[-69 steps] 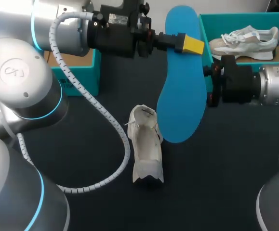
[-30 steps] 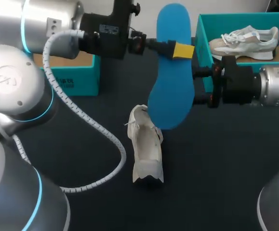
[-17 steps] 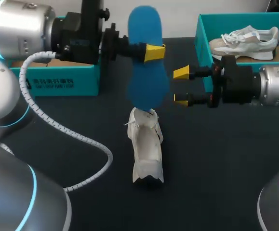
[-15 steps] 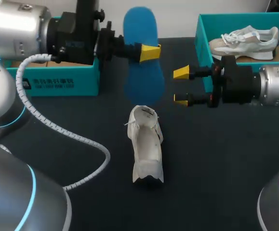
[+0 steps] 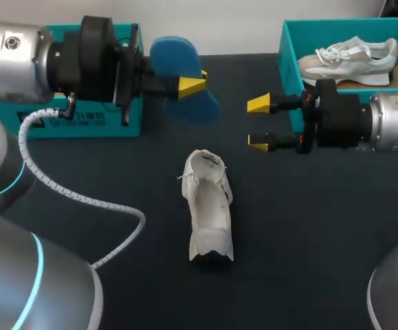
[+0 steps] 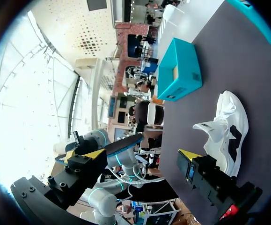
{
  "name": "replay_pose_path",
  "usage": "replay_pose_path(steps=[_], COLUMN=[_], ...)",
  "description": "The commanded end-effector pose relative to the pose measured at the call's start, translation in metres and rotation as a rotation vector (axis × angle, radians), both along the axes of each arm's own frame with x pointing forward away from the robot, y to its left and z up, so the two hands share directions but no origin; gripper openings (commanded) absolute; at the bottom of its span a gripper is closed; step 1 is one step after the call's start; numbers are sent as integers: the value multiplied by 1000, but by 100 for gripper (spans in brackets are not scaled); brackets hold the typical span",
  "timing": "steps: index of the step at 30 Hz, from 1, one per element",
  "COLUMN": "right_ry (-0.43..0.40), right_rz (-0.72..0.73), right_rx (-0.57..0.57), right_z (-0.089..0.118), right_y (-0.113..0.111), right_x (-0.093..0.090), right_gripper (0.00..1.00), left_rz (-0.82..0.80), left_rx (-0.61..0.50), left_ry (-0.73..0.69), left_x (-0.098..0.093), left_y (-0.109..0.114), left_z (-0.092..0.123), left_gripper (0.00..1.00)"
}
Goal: Take the shoe out of the shoebox, open the shoe tongue, remove and reinsert the insole, then place the shoe into the shoebox
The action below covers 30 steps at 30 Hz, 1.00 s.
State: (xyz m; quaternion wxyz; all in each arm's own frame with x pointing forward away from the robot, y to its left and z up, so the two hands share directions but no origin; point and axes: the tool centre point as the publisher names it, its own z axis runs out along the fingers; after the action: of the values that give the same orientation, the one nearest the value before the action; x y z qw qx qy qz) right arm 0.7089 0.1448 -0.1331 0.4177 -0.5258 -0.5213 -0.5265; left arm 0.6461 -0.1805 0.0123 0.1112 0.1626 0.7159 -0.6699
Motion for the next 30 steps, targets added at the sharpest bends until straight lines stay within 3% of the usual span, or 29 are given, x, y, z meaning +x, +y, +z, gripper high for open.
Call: replay_pose_path(steps=[1, 5, 16, 24, 30], right_ry=[0, 0, 0, 0, 0], right_rz=[-2, -2, -2, -2, -2], right_rx=[0, 0, 0, 0, 0], right_z=[-1, -1, -1, -1, -1], right_y=[2, 2, 2, 2, 2], right_x=[0, 0, 0, 0, 0], right_gripper=[100, 100, 100, 100, 100], left_rz=[1, 20, 94, 113, 135], left_rx=[-18, -46, -187, -190, -185], left_ry=[-8, -21, -560, -988, -1194], left_x=[-3, -1, 8, 10, 11], left_y=[1, 2, 14, 19, 22], left_z=[-6, -12, -51, -87, -105], left_gripper=[0, 0, 0, 0, 0])
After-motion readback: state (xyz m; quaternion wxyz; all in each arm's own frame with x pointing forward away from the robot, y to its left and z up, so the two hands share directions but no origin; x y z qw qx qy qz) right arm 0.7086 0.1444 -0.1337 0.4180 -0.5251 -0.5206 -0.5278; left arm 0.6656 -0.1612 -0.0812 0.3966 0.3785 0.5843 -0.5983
